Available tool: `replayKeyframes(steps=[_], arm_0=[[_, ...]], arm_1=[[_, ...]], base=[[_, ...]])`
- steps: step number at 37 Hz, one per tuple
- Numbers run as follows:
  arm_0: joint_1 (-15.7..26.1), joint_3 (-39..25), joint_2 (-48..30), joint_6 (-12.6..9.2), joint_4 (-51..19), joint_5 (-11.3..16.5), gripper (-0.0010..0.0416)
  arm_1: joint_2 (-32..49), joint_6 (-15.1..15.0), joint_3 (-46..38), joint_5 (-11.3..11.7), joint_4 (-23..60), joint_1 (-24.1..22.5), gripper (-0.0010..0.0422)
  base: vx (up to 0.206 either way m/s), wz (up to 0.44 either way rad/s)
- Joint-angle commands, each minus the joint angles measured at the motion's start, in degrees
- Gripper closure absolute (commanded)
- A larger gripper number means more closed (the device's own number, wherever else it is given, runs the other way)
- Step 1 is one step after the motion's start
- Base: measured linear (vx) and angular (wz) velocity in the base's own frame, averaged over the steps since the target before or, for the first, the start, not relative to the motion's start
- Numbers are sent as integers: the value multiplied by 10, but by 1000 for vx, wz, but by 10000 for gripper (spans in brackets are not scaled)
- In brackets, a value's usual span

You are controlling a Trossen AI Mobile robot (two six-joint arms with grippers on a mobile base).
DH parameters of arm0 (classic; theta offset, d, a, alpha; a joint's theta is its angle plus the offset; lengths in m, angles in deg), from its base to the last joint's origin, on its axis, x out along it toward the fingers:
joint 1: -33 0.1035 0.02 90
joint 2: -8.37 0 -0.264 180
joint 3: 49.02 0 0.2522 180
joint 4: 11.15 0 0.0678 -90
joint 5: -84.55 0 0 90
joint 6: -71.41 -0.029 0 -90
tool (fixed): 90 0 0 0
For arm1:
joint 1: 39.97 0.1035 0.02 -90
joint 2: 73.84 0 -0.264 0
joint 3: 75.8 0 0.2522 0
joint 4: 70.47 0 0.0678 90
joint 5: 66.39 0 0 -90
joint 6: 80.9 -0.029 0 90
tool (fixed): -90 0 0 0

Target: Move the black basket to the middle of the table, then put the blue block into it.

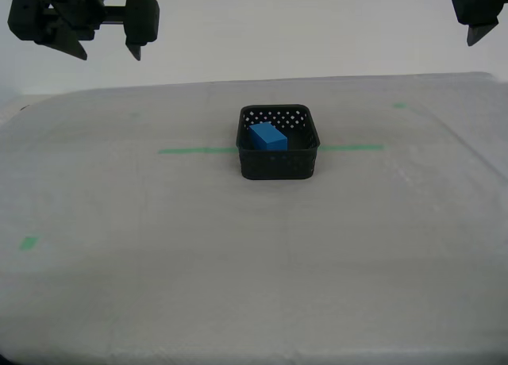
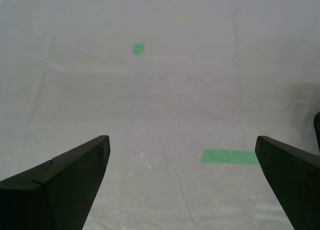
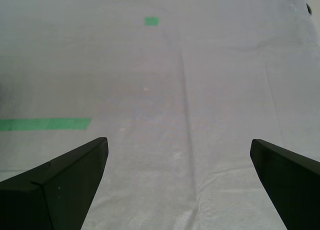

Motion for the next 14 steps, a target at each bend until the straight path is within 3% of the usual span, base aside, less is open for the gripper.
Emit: replayKeyframes(steps=[1, 14], arm_0=[[0, 0, 0, 0, 1, -1, 7], [0, 0, 0, 0, 0, -1, 7]], arm_1=[[0, 0, 0, 2, -1, 0, 12], [0, 0, 0, 2, -1, 0, 12]], base=[[0, 0], [0, 0]])
